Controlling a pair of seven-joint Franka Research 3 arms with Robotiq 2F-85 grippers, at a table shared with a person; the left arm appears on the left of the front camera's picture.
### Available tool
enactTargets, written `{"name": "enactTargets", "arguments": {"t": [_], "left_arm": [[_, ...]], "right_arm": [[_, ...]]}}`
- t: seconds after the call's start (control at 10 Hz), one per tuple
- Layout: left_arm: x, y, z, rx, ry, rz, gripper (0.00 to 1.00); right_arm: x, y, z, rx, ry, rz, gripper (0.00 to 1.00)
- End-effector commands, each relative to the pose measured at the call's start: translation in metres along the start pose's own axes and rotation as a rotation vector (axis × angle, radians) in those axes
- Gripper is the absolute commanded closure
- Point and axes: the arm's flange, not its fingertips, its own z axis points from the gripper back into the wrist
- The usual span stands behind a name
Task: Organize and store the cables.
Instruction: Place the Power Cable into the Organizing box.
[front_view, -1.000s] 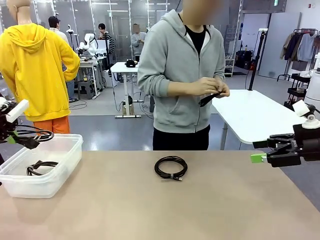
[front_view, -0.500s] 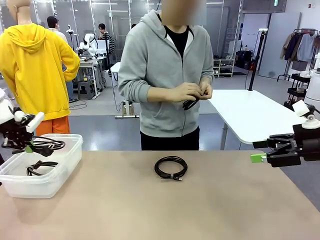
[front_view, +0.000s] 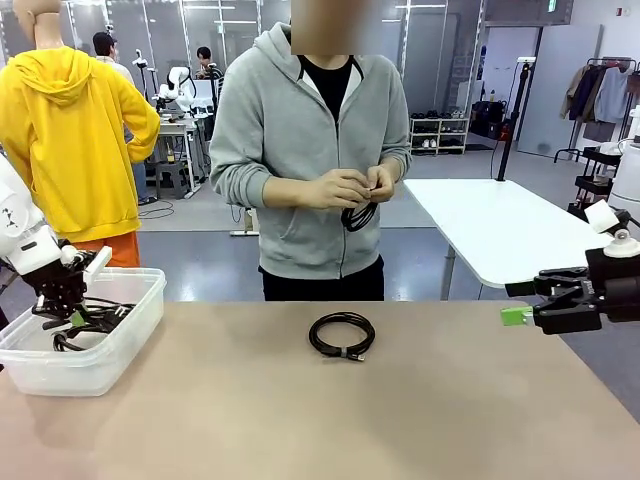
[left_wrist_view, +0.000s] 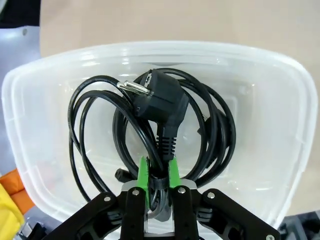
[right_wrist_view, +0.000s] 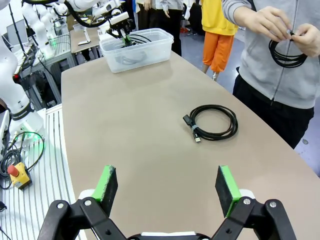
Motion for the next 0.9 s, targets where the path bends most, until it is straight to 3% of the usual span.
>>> {"name": "enactTargets", "arguments": {"t": [0.0, 0.2, 0.3, 0.8], "left_arm": [[0.007, 0.006, 0.01, -0.006, 0.01, 0.004, 0.45], [0.011, 0.005, 0.011, -0.005, 0.02, 0.009, 0.07], [0.012, 0.004, 0.009, -0.003, 0.029, 0.018, 0.0], [0.021, -0.009, 0.003, -0.03, 0.058, 0.086, 0.0]], "right_arm": [[0.003, 0.001, -0.001, -0.002, -0.01, -0.026, 0.0], [0.003, 0.001, -0.001, -0.002, -0.01, -0.026, 0.0], [0.003, 0.001, -0.001, -0.002, -0.01, -0.026, 0.0], [0.003, 0.001, -0.001, -0.002, -0.01, -0.026, 0.0]]}}
